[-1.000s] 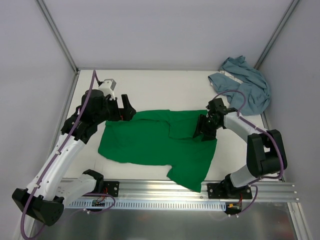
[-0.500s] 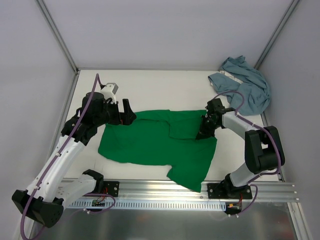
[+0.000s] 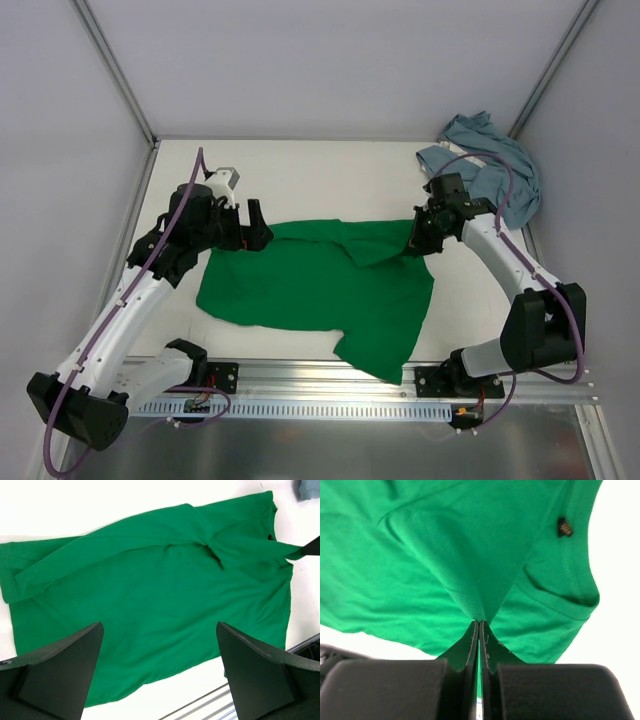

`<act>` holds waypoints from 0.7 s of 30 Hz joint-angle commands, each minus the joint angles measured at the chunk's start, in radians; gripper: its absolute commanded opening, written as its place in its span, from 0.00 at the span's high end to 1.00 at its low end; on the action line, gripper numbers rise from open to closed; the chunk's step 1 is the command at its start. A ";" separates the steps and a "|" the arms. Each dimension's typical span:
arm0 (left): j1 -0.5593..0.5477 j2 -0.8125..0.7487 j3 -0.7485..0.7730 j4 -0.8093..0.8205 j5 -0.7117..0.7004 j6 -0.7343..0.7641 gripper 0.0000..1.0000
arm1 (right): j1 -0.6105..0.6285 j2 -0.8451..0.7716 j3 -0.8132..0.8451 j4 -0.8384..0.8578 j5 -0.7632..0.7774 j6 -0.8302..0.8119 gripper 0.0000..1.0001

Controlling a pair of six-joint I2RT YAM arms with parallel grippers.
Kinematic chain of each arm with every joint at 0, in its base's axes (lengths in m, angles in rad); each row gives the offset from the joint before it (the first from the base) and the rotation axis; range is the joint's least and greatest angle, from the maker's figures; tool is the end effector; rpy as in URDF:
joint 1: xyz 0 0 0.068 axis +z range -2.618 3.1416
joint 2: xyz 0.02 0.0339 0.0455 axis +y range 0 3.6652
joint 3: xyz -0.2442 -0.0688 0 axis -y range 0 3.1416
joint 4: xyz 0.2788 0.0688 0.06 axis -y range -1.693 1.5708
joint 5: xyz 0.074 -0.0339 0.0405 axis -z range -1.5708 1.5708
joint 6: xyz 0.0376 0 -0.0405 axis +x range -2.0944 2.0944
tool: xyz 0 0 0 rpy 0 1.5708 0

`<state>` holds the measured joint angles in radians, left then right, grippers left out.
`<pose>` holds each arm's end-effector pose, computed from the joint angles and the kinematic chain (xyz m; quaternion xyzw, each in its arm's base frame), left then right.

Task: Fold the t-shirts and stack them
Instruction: Fold the flattened tshirt in 1/3 of the way

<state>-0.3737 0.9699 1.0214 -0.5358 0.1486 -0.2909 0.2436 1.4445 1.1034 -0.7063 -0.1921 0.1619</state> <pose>0.2360 -0.0985 0.3374 0.0737 0.8514 -0.2282 0.4666 0.3161 0.0860 0.2230 -0.0641 0.9597 0.1426 0.2336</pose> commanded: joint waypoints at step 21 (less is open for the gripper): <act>-0.007 0.072 0.022 0.034 0.034 0.009 0.01 | -0.004 -0.131 -0.186 -0.099 -0.053 -0.070 0.32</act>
<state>-0.3737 1.0393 1.0214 -0.5343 0.1566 -0.2909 0.2436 1.3617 0.8761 -0.7620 -0.2825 0.1032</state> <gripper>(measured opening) 0.986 0.673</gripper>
